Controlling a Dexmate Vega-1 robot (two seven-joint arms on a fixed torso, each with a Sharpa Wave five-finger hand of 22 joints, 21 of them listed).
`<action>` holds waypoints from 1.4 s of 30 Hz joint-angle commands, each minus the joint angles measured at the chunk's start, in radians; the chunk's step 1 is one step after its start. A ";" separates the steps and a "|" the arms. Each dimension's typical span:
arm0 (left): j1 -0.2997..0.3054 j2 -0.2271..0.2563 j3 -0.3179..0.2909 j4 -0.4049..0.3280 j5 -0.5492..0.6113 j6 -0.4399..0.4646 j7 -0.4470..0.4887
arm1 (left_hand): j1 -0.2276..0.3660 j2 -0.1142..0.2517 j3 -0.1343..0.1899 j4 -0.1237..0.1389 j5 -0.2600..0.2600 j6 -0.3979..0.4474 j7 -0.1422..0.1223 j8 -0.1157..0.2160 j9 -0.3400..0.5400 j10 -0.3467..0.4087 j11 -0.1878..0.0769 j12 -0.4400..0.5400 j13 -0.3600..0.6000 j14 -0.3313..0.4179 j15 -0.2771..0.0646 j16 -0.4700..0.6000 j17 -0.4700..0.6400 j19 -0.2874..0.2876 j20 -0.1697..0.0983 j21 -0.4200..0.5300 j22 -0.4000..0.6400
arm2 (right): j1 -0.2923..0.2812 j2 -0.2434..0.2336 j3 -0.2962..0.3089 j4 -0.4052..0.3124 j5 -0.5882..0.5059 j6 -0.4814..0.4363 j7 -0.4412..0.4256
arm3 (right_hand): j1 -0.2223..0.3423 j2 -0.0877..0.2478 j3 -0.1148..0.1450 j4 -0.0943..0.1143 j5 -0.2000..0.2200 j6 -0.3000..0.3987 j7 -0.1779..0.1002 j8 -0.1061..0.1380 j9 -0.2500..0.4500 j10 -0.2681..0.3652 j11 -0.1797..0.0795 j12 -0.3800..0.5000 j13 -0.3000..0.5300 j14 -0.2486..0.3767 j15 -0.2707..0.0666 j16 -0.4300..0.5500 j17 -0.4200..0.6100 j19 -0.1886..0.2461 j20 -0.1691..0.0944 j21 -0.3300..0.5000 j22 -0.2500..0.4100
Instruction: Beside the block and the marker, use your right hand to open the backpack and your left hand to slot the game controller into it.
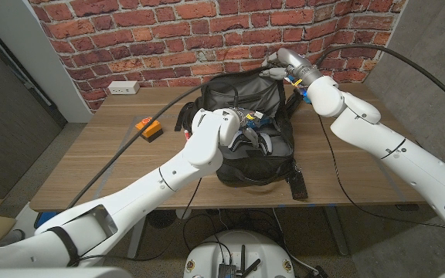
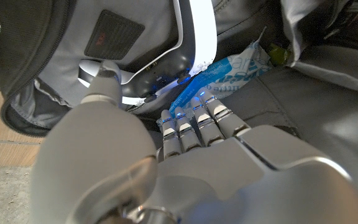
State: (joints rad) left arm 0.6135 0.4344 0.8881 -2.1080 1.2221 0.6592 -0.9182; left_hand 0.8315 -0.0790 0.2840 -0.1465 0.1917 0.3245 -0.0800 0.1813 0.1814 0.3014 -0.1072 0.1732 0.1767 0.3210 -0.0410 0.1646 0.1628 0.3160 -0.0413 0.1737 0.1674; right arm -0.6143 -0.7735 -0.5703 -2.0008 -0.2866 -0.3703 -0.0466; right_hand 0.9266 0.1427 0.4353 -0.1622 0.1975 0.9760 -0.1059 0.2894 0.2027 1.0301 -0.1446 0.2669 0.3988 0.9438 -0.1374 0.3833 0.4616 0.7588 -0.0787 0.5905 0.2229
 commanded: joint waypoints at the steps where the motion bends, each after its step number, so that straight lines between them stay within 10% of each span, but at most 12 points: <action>1: 0.022 0.043 -0.026 -0.063 -0.051 -0.028 0.026 | -0.017 0.005 -0.003 0.003 -0.006 0.022 0.010 0.012 -0.001 0.009 -0.009 0.009 0.000 0.007 -0.088 0.011 0.004 0.001 -0.103 0.005 0.000 | 0.004 0.003 0.002 0.012 -0.006 0.006 -0.010 | 0.000 0.010 0.007 0.000 0.008 0.007 0.001 0.007 0.005 0.012 0.001 -0.002 0.002 0.008 -0.078 -0.001 0.003 -0.006 -0.125 0.010 0.003; 26: 0.123 0.174 -0.110 -0.200 -0.121 -0.118 0.123 | -0.037 0.022 -0.008 0.011 -0.004 0.030 0.009 0.014 0.000 0.023 -0.014 0.013 0.000 0.020 -0.092 0.016 0.004 0.022 -0.102 0.015 0.001 | 0.013 0.009 -0.008 -0.002 -0.023 -0.014 -0.001 | 0.000 0.009 0.008 -0.001 0.008 0.009 0.001 0.003 0.005 0.013 0.000 -0.007 0.005 0.011 -0.078 0.000 0.008 -0.008 -0.123 0.025 0.000; 42: 0.168 0.256 -0.249 -0.265 -0.418 -0.098 0.202 | -0.046 0.031 -0.009 0.011 -0.002 0.024 0.014 0.011 0.000 0.024 -0.010 0.012 0.000 0.017 -0.088 0.013 0.004 0.023 -0.099 0.015 0.001 | 0.010 0.013 -0.013 -0.029 -0.035 -0.060 0.006 | 0.000 0.009 0.010 -0.002 0.008 0.009 0.000 0.000 0.006 0.015 -0.001 -0.009 0.007 0.010 -0.079 -0.002 0.010 -0.010 -0.124 0.034 -0.001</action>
State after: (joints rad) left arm 0.7622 0.6308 0.7086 -2.3294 0.9676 0.5515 -0.7627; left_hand 0.7883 -0.0512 0.2758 -0.1381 0.1917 0.3480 -0.0711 0.1934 0.1816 0.3179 -0.1235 0.1780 0.1769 0.3362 -0.0447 0.1740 0.1656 0.3348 -0.0410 0.1859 0.1676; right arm -0.6015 -0.7615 -0.5810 -2.0101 -0.3145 -0.4012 -0.0462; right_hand 0.9236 0.1447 0.4354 -0.1626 0.2001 0.9767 -0.1057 0.2886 0.2069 1.0378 -0.1447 0.2582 0.4010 0.9457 -0.1355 0.3833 0.4664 0.7530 -0.0837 0.6179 0.2182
